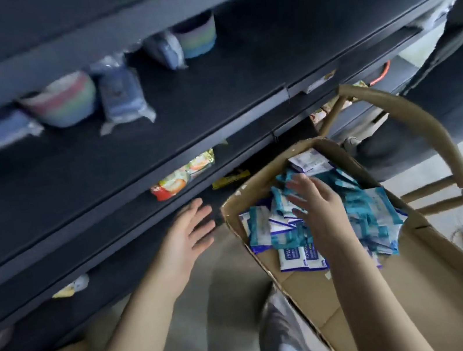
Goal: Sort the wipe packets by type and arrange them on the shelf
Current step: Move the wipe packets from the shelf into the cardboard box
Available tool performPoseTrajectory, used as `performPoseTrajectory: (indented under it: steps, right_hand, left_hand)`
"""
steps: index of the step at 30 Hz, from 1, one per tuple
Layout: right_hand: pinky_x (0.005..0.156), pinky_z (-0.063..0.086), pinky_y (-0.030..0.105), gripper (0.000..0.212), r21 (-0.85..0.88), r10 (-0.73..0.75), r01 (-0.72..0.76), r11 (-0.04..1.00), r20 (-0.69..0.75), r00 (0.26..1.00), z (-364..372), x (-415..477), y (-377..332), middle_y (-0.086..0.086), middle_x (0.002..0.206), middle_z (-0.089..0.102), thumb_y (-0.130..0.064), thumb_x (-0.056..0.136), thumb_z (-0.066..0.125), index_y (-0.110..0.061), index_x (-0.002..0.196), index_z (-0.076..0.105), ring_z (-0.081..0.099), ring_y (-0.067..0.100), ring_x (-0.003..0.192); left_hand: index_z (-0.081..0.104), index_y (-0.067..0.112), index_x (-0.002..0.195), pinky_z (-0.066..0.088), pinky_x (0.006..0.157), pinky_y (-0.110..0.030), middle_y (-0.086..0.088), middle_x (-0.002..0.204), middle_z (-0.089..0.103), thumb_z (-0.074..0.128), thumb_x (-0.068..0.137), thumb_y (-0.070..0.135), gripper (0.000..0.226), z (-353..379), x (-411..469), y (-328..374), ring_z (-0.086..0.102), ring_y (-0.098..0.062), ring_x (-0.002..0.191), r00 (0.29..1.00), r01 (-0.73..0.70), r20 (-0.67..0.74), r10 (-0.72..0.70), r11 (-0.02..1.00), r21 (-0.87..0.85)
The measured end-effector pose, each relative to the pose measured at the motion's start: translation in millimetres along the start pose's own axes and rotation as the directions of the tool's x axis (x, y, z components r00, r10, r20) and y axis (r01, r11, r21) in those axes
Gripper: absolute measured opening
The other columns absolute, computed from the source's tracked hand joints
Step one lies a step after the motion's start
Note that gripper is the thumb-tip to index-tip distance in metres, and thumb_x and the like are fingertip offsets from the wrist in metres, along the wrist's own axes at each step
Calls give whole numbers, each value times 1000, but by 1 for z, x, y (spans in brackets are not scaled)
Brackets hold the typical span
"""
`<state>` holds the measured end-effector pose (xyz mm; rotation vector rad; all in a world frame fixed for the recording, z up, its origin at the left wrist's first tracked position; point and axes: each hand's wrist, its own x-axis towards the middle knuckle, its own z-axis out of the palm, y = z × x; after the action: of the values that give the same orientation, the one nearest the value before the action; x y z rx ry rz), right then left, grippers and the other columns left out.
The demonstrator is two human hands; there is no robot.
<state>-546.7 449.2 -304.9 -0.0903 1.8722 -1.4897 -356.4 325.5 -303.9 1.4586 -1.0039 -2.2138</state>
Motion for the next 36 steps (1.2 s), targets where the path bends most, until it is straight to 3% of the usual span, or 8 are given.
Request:
performPoseTrajectory:
  steps: [5, 11, 17, 20, 22, 26, 32, 36]
  right_hand:
    - [94, 52, 33, 25, 81, -106, 94, 992, 158, 982, 77, -113, -49, -6, 111, 72, -39, 100, 53, -22, 111, 68, 67, 16, 108]
    - [96, 52, 35, 28, 101, -230, 207, 973, 370, 900, 163, -207, -107, -1, 111, 75, -38, 102, 50, -18, 106, 69, 70, 17, 104]
    - [98, 52, 35, 32, 88, -336, 341, 936, 516, 788, 244, -240, -165, -5, 114, 73, -41, 101, 51, -17, 116, 67, 70, 14, 104]
    - [98, 52, 34, 29, 69, -360, 392, 917, 562, 744, 288, -236, -188, -5, 116, 72, -39, 102, 50, -19, 114, 67, 69, 16, 106]
    - [97, 52, 34, 28, 63, -366, 409, 910, 585, 724, 318, -225, -202, -5, 118, 71, -40, 101, 51, -20, 115, 66, 69, 16, 106]
    - [97, 52, 36, 31, 20, -337, 413, 911, 614, 714, 382, -185, -224, -6, 116, 70, -43, 100, 52, -21, 118, 64, 67, 16, 106]
    - [79, 54, 28, 38, -98, -234, 380, 920, 641, 731, 481, -123, -238, 1, 112, 68, -43, 98, 57, -12, 121, 61, 67, 17, 101]
    - [88, 56, 33, 49, -158, -240, 434, 887, 645, 725, 539, -99, -243, 0, 114, 65, -39, 96, 61, -8, 134, 55, 65, 14, 95]
  left_hand:
    - [58, 27, 128, 47, 96, -39, 4, 129, 64, 39, 103, 34, 32, -87, -121, 66, 61, -20, 116, 978, -210, -25, 209, 977, -42]
    - [58, 26, 131, 46, 101, -40, 5, 129, 66, 41, 100, 34, 36, -170, -233, 141, 62, -19, 117, 880, -473, -86, 468, 879, -65]
    - [60, 26, 128, 47, 102, -42, 5, 128, 66, 54, 95, 37, 35, -229, -276, 198, 62, -21, 118, 776, -614, -207, 596, 789, -29]
    - [58, 27, 130, 48, 100, -39, 7, 126, 67, 60, 79, 46, 55, -257, -272, 227, 64, -18, 115, 724, -654, -284, 629, 756, 9]
    - [58, 28, 128, 48, 100, -39, 8, 124, 68, 60, 75, 45, 56, -275, -262, 248, 64, -16, 114, 693, -668, -323, 644, 743, 47]
    - [59, 30, 125, 45, 105, -39, 8, 126, 63, 59, 96, 31, 29, -310, -221, 293, 59, -14, 119, 635, -652, -406, 657, 738, 175]
    - [56, 28, 133, 37, 110, -33, 6, 139, 54, 63, 93, 40, 43, -351, -140, 332, 51, -9, 123, 608, -487, -542, 580, 812, 322]
    - [52, 37, 136, 36, 108, -34, 0, 136, 47, 64, 85, 57, 56, -358, -109, 346, 39, -15, 131, 554, -329, -630, 545, 838, 435]
